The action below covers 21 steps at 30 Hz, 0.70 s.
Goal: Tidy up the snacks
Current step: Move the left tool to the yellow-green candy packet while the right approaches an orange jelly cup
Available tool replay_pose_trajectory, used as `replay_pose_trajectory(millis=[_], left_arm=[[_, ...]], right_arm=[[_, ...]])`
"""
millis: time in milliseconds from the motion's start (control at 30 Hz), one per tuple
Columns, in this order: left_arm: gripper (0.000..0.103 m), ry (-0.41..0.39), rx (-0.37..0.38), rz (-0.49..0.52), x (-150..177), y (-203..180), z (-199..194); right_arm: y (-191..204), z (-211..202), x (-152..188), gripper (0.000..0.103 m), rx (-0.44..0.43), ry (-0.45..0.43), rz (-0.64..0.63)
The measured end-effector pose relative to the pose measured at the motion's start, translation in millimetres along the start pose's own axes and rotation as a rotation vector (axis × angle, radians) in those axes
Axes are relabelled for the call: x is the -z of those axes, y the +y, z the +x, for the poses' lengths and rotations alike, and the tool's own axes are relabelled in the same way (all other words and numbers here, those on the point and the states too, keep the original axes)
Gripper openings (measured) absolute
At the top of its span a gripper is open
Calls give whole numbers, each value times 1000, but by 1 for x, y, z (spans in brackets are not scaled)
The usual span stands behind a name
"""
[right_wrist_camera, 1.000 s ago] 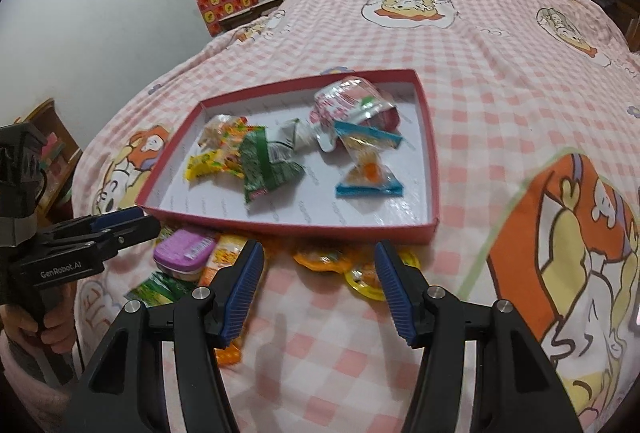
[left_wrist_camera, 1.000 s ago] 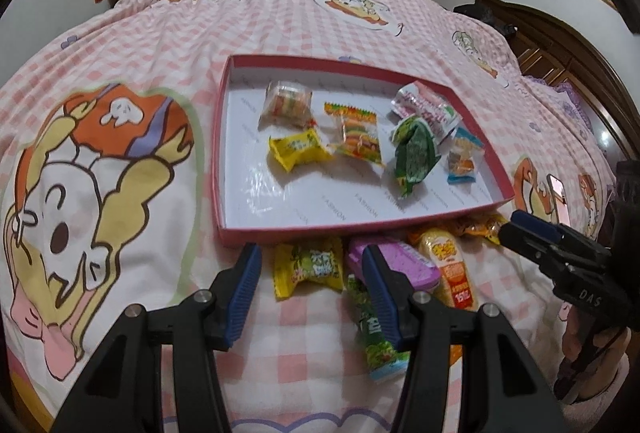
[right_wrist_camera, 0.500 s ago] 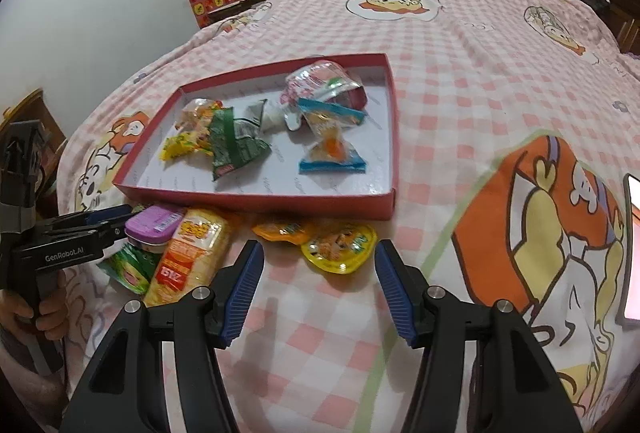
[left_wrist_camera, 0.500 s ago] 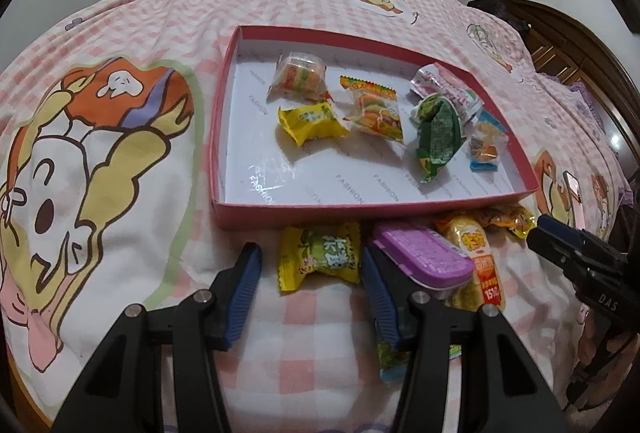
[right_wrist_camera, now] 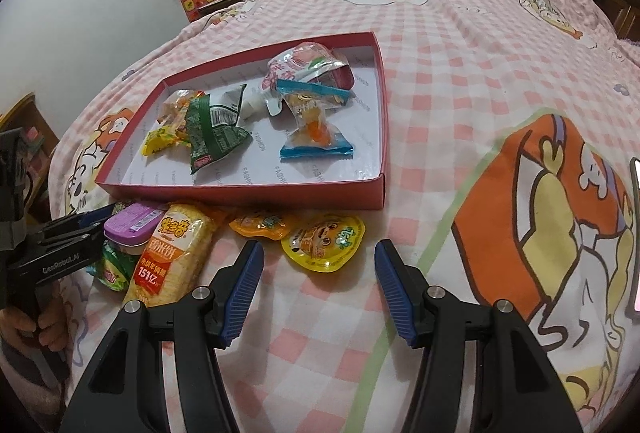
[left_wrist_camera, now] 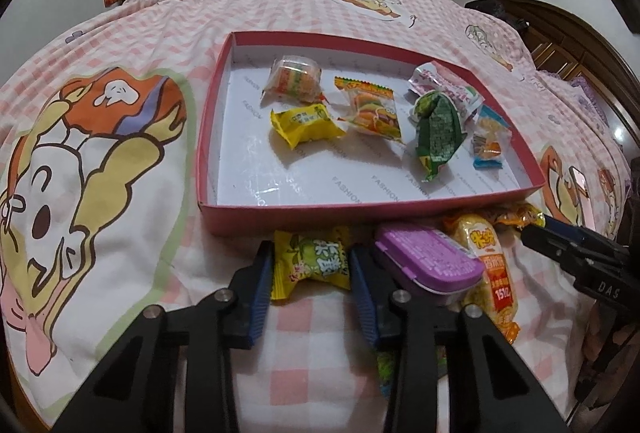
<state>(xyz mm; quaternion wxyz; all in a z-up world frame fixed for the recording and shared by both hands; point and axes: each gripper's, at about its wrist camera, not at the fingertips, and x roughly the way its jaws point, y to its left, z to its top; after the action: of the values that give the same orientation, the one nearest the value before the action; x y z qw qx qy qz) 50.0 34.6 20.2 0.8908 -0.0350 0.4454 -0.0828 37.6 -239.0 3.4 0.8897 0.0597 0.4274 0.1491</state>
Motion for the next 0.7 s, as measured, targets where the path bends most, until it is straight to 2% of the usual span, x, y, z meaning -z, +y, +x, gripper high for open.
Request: replay_pose_trajectory(millis=[367, 700], left_arm=[[34, 2, 43, -34, 3, 10, -8], [32, -2, 67, -46, 4, 14, -16]], right_arm=[[-9, 1, -2, 56, -27, -10, 61], [-7, 10, -4, 38, -20, 1, 74]])
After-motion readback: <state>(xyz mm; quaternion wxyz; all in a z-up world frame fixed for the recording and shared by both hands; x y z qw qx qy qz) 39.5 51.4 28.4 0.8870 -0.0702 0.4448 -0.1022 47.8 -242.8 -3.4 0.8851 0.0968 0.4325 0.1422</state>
